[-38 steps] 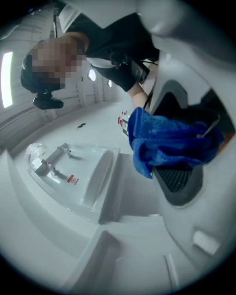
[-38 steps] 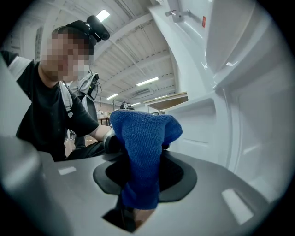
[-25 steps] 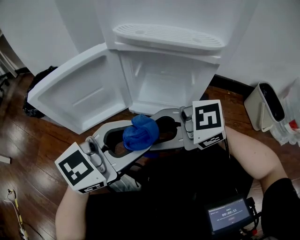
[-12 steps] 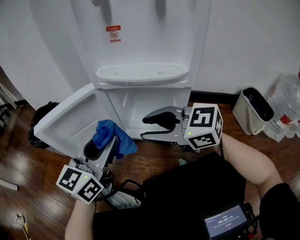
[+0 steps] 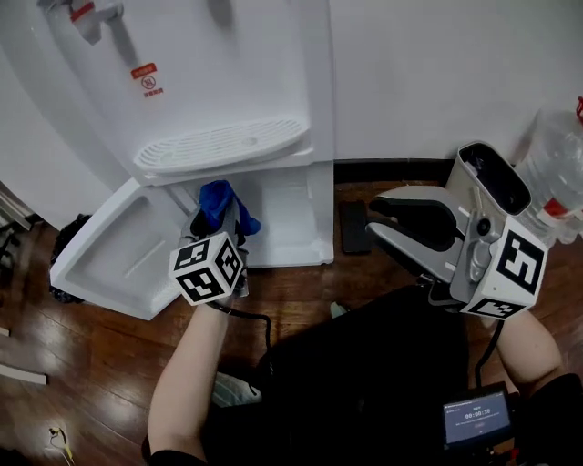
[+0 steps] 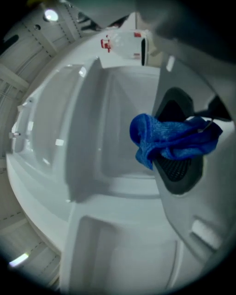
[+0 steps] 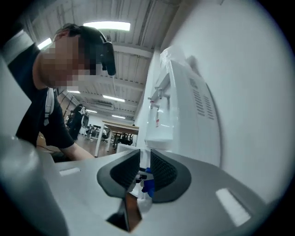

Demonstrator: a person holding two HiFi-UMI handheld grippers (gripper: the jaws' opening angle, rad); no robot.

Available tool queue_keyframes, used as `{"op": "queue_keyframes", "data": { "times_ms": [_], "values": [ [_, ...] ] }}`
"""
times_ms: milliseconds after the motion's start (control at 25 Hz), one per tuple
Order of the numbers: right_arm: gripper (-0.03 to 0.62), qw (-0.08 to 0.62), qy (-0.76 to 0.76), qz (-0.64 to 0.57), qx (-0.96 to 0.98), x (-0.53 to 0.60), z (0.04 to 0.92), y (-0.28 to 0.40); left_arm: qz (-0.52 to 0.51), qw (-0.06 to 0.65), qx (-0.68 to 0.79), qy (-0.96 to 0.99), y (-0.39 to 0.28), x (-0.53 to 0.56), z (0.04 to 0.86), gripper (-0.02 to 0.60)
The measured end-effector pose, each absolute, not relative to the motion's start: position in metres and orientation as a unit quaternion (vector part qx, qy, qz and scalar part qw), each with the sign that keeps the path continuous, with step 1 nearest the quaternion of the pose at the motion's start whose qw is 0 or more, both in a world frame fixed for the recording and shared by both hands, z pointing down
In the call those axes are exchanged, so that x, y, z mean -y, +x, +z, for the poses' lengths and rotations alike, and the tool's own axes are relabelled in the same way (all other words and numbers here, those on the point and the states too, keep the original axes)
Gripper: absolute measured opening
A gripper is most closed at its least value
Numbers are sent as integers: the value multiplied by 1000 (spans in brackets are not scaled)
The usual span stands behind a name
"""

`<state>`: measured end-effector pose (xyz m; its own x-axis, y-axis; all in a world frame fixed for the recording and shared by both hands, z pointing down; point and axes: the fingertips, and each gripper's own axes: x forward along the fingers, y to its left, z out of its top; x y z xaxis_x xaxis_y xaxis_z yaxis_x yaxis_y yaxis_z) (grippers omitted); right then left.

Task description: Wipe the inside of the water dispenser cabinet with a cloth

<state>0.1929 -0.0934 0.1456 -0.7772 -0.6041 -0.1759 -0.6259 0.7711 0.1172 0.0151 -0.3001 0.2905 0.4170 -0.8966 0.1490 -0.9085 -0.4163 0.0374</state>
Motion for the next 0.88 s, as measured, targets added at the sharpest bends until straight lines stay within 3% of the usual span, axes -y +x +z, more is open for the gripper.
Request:
{"op": "queue_keyframes", "data": {
  "times_ms": [360,640,880],
  "values": [
    [34,108,-424,60,-897,143,174,225,66,29,615,785,49,391,313,172],
    [26,104,-373,7,-922,155,201,204,-3,5,681,732,43,424,285,170],
    [26,121,-365,2,-923,154,198,205,-21,17,638,769,77,424,293,167]
  ]
}}
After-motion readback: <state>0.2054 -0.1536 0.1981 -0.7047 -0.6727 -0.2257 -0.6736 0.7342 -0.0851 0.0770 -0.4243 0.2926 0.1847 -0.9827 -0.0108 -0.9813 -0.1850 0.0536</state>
